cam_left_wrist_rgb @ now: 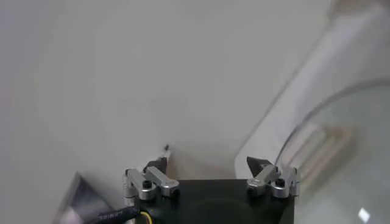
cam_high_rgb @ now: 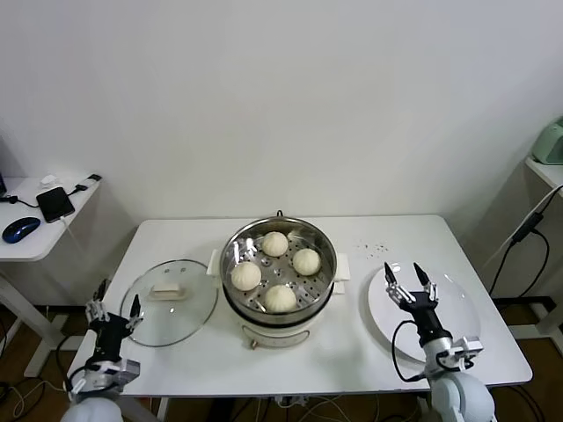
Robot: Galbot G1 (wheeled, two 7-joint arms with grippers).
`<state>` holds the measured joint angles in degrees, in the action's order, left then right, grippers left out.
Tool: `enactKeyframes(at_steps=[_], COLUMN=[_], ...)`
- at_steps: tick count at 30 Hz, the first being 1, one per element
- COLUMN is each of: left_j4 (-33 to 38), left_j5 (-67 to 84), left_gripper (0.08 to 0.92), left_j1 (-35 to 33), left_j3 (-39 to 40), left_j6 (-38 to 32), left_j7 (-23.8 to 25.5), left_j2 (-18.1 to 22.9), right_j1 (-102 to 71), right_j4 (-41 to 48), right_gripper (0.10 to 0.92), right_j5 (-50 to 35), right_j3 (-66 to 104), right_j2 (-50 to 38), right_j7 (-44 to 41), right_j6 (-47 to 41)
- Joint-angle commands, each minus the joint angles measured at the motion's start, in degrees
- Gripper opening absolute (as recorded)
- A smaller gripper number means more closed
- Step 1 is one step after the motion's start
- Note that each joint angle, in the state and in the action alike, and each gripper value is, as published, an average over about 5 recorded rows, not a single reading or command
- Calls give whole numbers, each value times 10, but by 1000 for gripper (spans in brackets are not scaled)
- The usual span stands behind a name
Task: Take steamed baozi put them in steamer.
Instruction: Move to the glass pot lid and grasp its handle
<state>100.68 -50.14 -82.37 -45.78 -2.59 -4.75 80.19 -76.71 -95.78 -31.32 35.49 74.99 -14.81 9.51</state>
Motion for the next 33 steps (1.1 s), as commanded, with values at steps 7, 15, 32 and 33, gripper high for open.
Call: enactKeyframes(at_steps=[7,15,32,33], left_j4=[-61,-86,-155,-158], left_j5=[-273,-259,-285,-286], left_gripper=[823,823,823,823], left_j1=[50,65,111,114], left_j3=[57,93,121,121], left_j6=[-16,-6,7,8], left_j7=[42,50,34,33], left_j2=[-96,-94,-82,-82], right_j1=[-26,-32,-40,-40], right_j4=[6,7,12,12], right_gripper=[823,823,823,823], right_j5=[2,3,3,3], right_j3=[0,0,1,1], right_j2=[7,5,3,3], right_j7=[5,4,4,4], right_j6=[12,14,21,22])
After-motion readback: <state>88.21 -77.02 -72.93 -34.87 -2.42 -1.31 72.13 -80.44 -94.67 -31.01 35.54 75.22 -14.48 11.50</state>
